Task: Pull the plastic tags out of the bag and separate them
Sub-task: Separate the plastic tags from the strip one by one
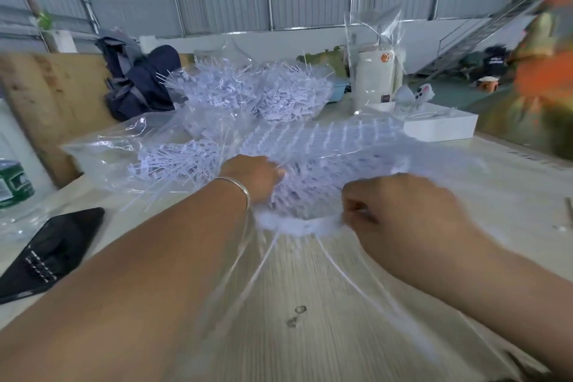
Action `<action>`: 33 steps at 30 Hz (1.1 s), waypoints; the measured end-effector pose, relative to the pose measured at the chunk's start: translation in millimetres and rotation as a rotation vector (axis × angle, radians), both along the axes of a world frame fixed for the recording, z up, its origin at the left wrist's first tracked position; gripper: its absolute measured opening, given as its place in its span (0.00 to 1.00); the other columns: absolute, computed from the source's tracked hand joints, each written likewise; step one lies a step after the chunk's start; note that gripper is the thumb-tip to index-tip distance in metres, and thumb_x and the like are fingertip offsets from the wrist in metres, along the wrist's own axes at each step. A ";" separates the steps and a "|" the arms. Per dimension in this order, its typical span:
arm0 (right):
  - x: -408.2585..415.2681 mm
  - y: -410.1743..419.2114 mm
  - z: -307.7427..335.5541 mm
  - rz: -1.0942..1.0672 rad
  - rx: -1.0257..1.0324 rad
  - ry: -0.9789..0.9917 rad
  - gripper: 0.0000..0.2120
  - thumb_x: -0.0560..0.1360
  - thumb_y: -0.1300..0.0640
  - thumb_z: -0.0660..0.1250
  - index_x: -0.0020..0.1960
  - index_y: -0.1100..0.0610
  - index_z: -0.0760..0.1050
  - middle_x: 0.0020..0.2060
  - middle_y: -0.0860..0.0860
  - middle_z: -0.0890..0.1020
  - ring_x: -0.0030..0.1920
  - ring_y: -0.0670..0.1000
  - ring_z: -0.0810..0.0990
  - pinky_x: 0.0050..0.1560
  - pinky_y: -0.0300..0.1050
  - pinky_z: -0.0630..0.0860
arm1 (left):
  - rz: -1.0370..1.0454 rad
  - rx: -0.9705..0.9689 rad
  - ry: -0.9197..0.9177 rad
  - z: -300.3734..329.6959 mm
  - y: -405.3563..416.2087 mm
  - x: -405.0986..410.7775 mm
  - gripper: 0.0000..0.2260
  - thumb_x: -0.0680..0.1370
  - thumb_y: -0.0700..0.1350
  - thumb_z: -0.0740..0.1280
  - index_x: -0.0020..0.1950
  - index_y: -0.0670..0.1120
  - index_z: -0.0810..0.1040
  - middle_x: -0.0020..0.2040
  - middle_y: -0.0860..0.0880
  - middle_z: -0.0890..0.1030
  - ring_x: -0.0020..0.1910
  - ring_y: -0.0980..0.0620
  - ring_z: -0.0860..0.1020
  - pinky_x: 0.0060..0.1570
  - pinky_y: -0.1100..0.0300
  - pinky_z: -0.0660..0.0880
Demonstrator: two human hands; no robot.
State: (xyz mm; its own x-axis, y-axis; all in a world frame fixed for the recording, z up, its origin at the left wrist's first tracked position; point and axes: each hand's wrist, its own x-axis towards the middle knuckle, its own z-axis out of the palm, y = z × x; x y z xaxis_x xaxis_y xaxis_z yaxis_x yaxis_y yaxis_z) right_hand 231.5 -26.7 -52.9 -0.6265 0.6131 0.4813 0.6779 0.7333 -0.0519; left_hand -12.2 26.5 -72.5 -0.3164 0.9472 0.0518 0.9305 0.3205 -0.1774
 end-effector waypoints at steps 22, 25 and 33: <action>37.6 4.6 68.6 0.181 -0.019 0.124 0.11 0.72 0.44 0.65 0.33 0.48 0.74 0.30 0.41 0.77 0.36 0.40 0.73 0.42 0.44 0.65 | -0.354 -0.058 -1.123 86.7 -105.1 21.8 0.22 0.71 0.58 0.67 0.60 0.48 0.81 0.60 0.50 0.82 0.62 0.52 0.78 0.62 0.52 0.73; 25.5 14.5 74.0 0.178 0.032 0.041 0.14 0.71 0.40 0.61 0.33 0.49 0.72 0.32 0.43 0.76 0.38 0.47 0.74 0.52 0.48 0.64 | -0.384 -0.057 -1.170 78.1 -111.1 14.9 0.17 0.71 0.54 0.73 0.53 0.44 0.83 0.54 0.44 0.84 0.54 0.50 0.82 0.55 0.58 0.78; -20.7 68.4 82.5 0.151 0.175 -0.084 0.19 0.76 0.41 0.62 0.36 0.52 0.64 0.31 0.48 0.69 0.33 0.49 0.68 0.30 0.43 0.58 | -0.266 0.110 -1.161 68.6 -99.1 -2.0 0.09 0.64 0.53 0.74 0.38 0.50 0.84 0.38 0.48 0.83 0.33 0.56 0.80 0.36 0.67 0.75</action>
